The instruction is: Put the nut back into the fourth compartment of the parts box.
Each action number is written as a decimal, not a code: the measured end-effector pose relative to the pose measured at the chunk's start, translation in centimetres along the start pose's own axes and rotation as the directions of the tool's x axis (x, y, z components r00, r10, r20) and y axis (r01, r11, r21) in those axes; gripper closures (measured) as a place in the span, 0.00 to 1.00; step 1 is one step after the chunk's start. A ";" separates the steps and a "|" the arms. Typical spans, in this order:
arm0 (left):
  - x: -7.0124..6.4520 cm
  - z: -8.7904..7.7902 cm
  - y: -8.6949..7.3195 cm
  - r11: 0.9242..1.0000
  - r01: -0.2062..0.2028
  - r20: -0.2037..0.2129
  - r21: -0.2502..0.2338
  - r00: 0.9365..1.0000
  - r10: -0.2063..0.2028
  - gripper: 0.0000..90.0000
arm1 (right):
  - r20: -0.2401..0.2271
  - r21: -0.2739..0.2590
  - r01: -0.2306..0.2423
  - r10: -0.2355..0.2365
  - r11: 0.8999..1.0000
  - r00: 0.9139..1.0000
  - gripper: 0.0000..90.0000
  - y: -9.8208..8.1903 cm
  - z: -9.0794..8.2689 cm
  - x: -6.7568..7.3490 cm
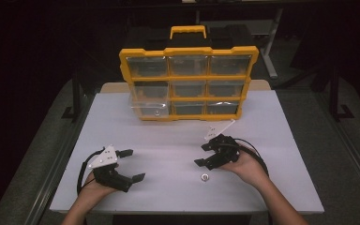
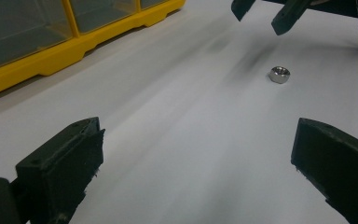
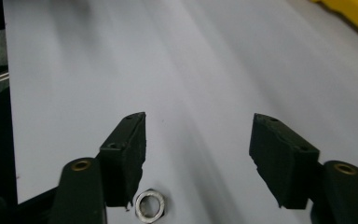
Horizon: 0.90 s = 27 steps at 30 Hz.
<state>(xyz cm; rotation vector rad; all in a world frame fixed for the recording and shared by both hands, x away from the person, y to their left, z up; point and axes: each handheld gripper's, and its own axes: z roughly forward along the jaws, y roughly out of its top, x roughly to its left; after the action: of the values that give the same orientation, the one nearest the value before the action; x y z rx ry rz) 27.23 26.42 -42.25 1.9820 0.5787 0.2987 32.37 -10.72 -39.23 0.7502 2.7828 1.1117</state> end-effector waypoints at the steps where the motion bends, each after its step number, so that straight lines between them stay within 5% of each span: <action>1: 0.0 0.0 0.0 1.000 0.000 0.000 -0.002 1.000 0.000 0.02 | 0.006 0.006 0.017 -0.017 1.000 1.000 0.42 -0.2 0.1 0.0; 14: -0.1 0.1 0.0 1.000 0.001 -0.003 -0.007 1.000 -0.001 0.02 | -0.049 0.067 0.002 0.001 0.998 0.999 0.58 -2.6 0.9 1.1; 27: -0.1 0.2 0.0 1.000 0.002 0.000 -0.009 1.000 -0.002 0.02 | -0.055 0.129 0.073 -0.066 0.989 0.996 0.68 -3.2 2.1 1.4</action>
<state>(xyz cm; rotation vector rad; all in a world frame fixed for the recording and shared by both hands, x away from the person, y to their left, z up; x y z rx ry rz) 27.18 26.23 -42.32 1.9726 0.5783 0.2994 30.26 -10.70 -42.75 0.6388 2.9226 0.9580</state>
